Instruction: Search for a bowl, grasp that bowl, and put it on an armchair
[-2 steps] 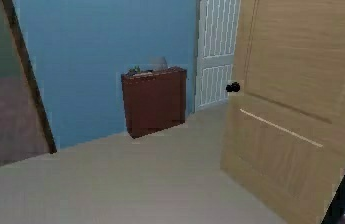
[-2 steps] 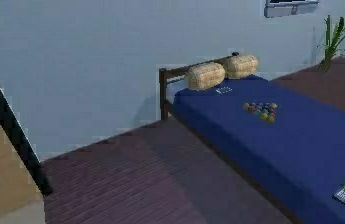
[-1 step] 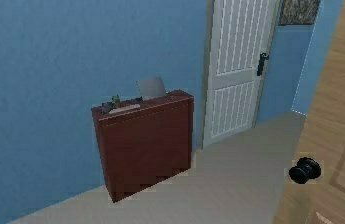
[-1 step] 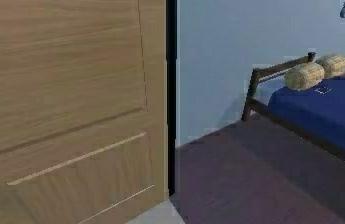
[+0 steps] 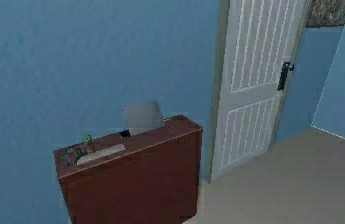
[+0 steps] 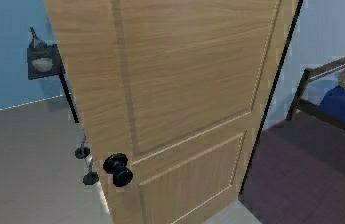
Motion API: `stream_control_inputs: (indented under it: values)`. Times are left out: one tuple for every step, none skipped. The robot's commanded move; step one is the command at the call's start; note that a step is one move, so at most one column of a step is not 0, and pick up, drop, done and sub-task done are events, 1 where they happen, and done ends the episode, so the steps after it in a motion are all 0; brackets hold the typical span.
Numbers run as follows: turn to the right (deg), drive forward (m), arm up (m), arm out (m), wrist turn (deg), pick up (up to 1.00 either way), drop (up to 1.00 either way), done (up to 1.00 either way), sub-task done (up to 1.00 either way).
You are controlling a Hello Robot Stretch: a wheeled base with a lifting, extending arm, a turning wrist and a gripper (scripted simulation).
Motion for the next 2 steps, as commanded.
stream_control_inputs:
  values:
    - [9.0,0.0,0.0,0.0,0.0,0.0,0.0,0.0,0.0]
    - [0.0,0.4,0.0,0.0,0.0,0.0,0.0,0.0,0.0]
